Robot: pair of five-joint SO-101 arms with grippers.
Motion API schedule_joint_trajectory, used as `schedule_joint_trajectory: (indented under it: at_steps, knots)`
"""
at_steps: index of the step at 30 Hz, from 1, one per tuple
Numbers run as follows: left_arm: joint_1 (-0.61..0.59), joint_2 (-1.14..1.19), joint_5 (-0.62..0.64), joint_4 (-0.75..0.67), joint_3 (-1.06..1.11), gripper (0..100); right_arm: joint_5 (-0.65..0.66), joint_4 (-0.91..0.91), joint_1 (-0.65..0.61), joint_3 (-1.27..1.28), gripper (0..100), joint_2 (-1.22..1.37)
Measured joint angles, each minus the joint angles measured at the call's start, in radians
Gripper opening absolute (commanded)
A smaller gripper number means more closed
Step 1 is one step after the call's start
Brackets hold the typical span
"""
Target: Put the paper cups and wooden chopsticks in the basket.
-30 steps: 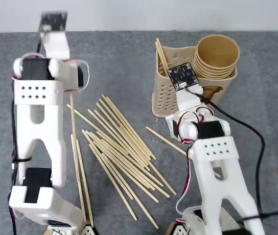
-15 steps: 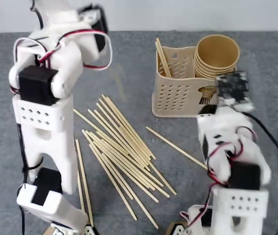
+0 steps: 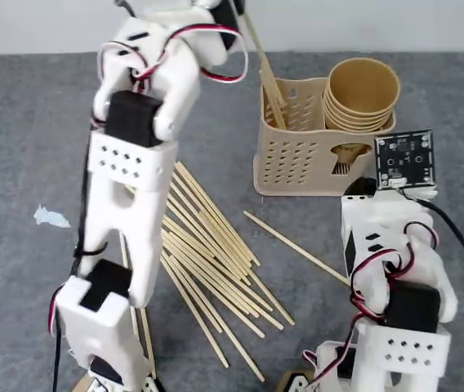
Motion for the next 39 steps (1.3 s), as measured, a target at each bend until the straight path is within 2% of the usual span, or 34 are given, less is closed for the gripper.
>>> schedule_joint_trajectory:
  at_steps: [3, 8, 18, 27, 32, 36, 39]
  knots:
    - [0.014, 0.032, -0.005, 0.003, 0.0, 5, 0.0, 0.0, 0.002, 0.0, 1.3, 0.0]
    - [0.017, 0.046, -0.081, 0.118, 0.0, 20, 0.0, 0.0, -0.002, 0.005, 1.3, 0.0]
    - [0.008, 0.017, -0.084, 0.417, -0.169, 18, 0.0, -0.011, -0.083, 0.034, 1.3, 0.0]
    - [-0.184, -0.058, -0.094, 0.795, -0.282, 18, 0.0, -0.011, -0.109, 0.055, 1.4, 0.0]
    - [-0.324, -0.089, -0.132, 0.825, -0.239, 18, 0.0, 0.026, -0.232, 0.055, 1.5, 0.0]
    - [-0.382, -0.161, -0.184, 0.825, -0.104, 18, 0.0, 0.048, -0.305, 0.055, 1.5, 0.0]
    - [-0.411, -0.255, -0.212, 0.825, 0.043, 13, 0.0, 0.06, -0.341, 0.055, 1.5, 0.0]
